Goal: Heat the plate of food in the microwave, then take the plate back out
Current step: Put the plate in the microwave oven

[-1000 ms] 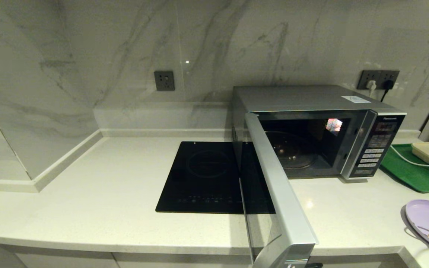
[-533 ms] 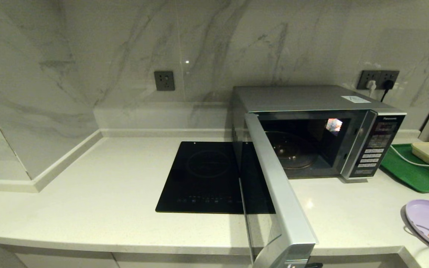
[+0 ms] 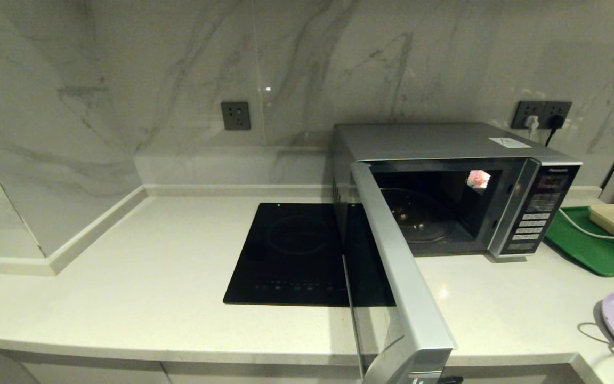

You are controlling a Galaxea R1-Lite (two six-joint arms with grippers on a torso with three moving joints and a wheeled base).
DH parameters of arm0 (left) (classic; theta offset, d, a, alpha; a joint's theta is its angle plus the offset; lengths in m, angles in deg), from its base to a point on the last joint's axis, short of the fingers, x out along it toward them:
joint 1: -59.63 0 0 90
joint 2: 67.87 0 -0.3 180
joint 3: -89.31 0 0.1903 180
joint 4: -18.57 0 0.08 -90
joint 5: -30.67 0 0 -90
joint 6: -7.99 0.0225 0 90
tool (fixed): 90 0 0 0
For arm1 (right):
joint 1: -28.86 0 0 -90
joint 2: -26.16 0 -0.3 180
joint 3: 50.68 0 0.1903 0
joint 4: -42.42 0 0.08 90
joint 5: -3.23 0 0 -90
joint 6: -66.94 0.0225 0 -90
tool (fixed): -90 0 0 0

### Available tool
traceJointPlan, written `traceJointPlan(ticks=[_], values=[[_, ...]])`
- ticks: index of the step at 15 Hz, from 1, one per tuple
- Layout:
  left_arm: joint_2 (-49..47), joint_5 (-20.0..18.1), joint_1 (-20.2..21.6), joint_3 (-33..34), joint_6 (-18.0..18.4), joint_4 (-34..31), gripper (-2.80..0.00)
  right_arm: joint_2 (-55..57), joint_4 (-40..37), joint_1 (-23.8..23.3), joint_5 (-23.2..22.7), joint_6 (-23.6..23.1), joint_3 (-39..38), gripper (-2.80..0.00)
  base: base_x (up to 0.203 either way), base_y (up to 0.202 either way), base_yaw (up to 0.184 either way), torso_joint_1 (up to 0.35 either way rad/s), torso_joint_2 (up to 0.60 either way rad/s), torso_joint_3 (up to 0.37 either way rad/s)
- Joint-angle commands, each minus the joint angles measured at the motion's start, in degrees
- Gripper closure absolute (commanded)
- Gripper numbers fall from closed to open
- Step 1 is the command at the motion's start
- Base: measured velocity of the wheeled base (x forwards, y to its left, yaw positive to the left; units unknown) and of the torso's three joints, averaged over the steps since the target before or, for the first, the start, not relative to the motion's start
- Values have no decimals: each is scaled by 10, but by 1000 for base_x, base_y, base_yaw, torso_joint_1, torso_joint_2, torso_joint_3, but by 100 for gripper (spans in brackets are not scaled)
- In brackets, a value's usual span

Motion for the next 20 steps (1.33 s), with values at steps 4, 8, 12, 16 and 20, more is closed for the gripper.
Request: traceJointPlan(ticks=[4,8,12,16,20], values=[[0,0,0,0,0,0,0,-14,-4,-1,1,3,0,0,0,0,0,0,0,0],[0,0,0,0,0,0,0,-21,-4,1,-4,-1,-10,0,0,0,0,0,0,0],[0,0,0,0,0,0,0,-60,-4,4,-89,-59,-32,0,0,0,0,0,0,0],[0,0,0,0,0,0,0,-102,-3,23,-117,-108,-61,0,0,0,0,0,0,0],[0,0,0,0,0,0,0,-147,-4,75,-145,-141,-81,0,0,0,0,0,0,0]])
